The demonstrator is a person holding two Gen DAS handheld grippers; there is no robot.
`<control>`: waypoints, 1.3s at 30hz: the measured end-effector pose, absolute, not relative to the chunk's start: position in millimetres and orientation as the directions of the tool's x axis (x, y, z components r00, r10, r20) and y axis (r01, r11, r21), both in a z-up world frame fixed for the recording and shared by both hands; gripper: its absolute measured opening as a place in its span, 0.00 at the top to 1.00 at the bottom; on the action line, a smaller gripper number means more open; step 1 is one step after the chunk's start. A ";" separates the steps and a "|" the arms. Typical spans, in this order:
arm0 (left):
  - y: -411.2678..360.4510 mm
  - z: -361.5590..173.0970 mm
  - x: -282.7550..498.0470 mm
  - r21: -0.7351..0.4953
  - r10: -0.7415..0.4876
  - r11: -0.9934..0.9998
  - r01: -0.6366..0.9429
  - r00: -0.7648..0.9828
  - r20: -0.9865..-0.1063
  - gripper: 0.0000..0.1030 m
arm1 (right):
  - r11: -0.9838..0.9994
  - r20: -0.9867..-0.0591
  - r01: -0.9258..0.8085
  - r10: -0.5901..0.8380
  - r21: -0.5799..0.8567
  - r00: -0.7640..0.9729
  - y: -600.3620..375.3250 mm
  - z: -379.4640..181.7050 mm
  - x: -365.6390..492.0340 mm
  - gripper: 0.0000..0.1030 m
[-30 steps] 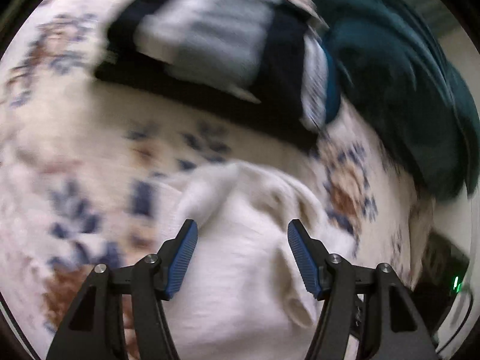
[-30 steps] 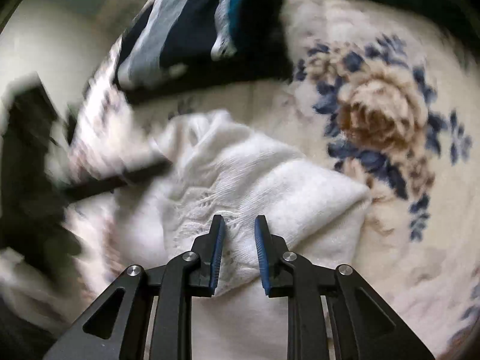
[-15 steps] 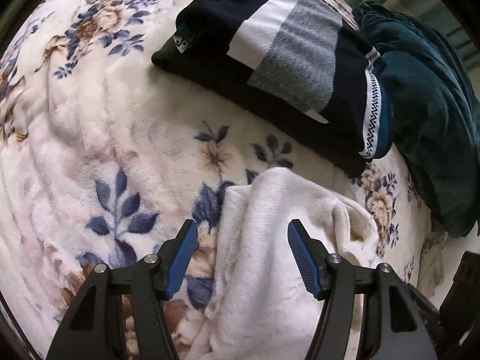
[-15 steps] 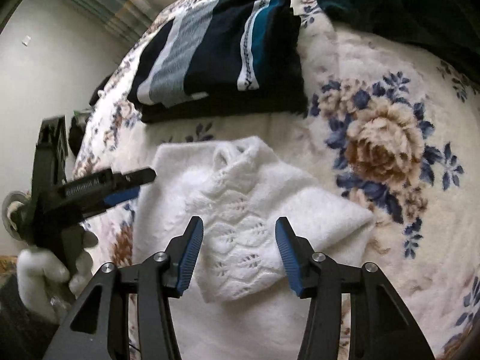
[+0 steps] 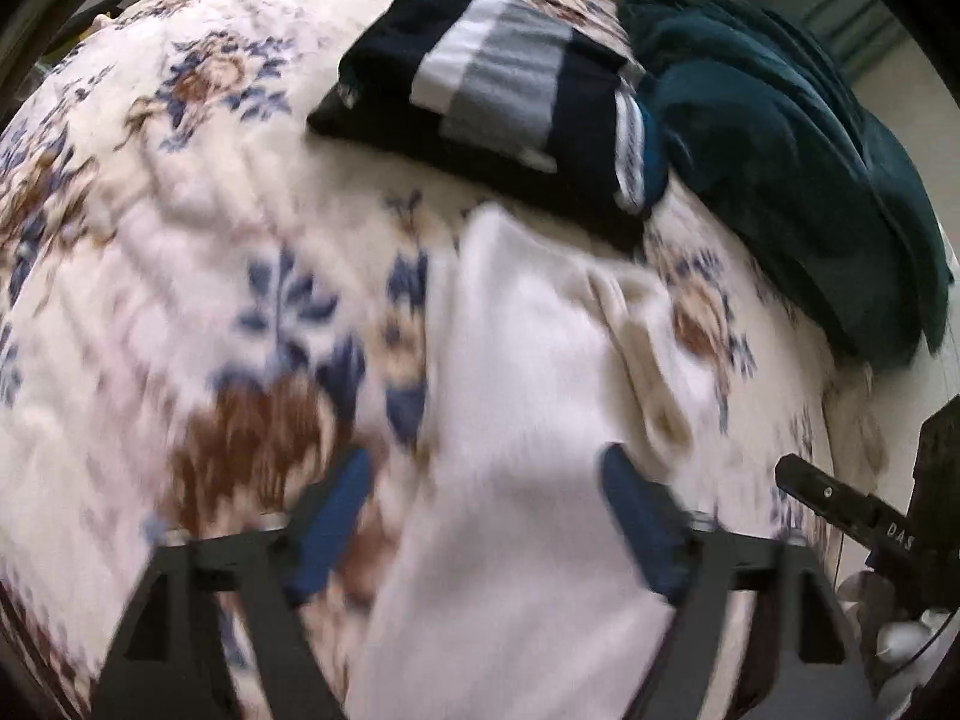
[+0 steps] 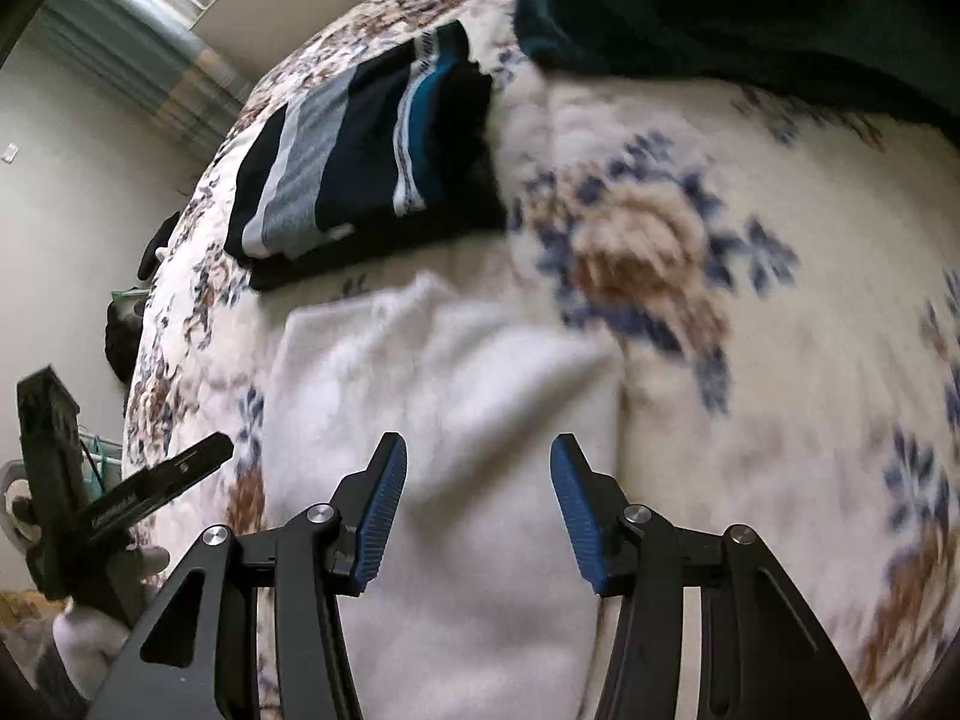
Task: Fold small clothes
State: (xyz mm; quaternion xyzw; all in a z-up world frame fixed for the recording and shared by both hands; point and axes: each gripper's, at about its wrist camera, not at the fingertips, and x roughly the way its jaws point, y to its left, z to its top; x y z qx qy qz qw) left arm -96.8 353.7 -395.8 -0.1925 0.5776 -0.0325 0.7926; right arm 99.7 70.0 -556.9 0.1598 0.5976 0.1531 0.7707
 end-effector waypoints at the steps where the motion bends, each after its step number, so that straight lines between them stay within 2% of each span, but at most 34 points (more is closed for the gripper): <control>1: 351.2 -392.9 -111.2 -0.351 -0.287 0.922 -0.161 0.323 -0.902 0.14 | 0.903 -0.875 -0.032 0.425 0.429 0.233 67.2 -554.3 89.9 0.49; 5: 350.0 -388.3 -165.0 -0.354 -0.313 0.927 -0.126 0.261 -0.913 0.14 | 0.886 -0.884 0.070 0.445 0.458 0.140 50.1 -549.0 27.9 0.47; 9: 362.0 -389.2 -231.0 -0.348 -0.311 0.918 -0.188 0.199 -0.929 0.14 | 0.843 -0.865 0.204 0.498 0.499 0.060 31.2 -552.2 -37.6 0.47; 15: 373.3 -438.3 -317.7 -0.275 -0.266 0.903 -0.331 0.071 -0.961 0.14 | 0.841 -0.860 0.258 0.506 0.475 -0.067 24.7 -579.8 -127.5 0.47; 19: 367.9 -471.8 -345.4 -0.319 -0.335 0.867 -0.384 0.025 -0.942 0.17 | 0.839 -0.851 0.278 0.513 0.468 -0.117 29.4 -608.2 -175.3 0.47; 20: 365.1 -476.4 -348.1 -0.329 -0.348 0.861 -0.388 0.023 -0.937 0.20 | 0.843 -0.851 0.289 0.506 0.453 -0.140 31.3 -619.2 -186.6 0.47; 21: 361.9 -478.5 -349.6 -0.348 -0.364 0.856 -0.382 0.032 -0.931 0.37 | 0.844 -0.851 0.297 0.503 0.447 -0.152 32.1 -625.3 -191.8 0.47; 22: 357.6 -479.4 -350.0 -0.351 -0.362 0.862 -0.366 0.041 -0.931 0.68 | 0.843 -0.848 0.308 0.504 0.441 -0.164 32.9 -633.9 -198.7 0.49; 23: 352.3 -480.3 -349.3 -0.337 -0.346 0.876 -0.344 0.037 -0.938 0.79 | 0.838 -0.847 0.327 0.505 0.436 -0.166 32.1 -642.2 -206.3 0.51; 24: 348.9 -480.2 -350.2 -0.323 -0.329 0.887 -0.329 0.038 -0.943 0.83 | 0.835 -0.846 0.336 0.508 0.437 -0.161 31.2 -645.5 -210.6 0.65; 25: 346.4 -477.1 -350.9 -0.326 -0.321 0.892 -0.314 0.069 -0.945 0.89 | 0.829 -0.848 0.347 0.509 0.438 -0.148 30.3 -648.7 -216.4 0.87; 28: 340.6 -465.5 -352.6 -0.316 -0.298 0.906 -0.280 0.109 -0.949 0.91 | 0.837 -0.868 0.334 0.487 0.432 -0.098 31.3 -642.9 -222.4 1.00; 34: 344.0 -441.0 -361.9 -0.316 -0.281 0.914 -0.256 0.162 -0.946 0.92 | 0.856 -0.885 0.267 0.464 0.442 -0.024 34.8 -606.9 -228.5 1.00; 35: 345.3 -440.7 -361.8 -0.315 -0.280 0.914 -0.258 0.162 -0.946 0.96 | 0.851 -0.879 0.262 0.477 0.456 -0.019 35.6 -601.0 -230.3 1.00; 38: 353.1 -448.1 -361.5 -0.309 -0.273 0.909 -0.281 0.160 -0.949 0.97 | 0.843 -0.874 0.270 0.486 0.465 -0.013 31.8 -598.7 -231.2 0.99; 39: 356.5 -450.3 -361.5 -0.314 -0.278 0.904 -0.292 0.158 -0.948 0.97 | 0.829 -0.861 0.289 0.508 0.479 -0.031 29.9 -604.5 -230.3 0.96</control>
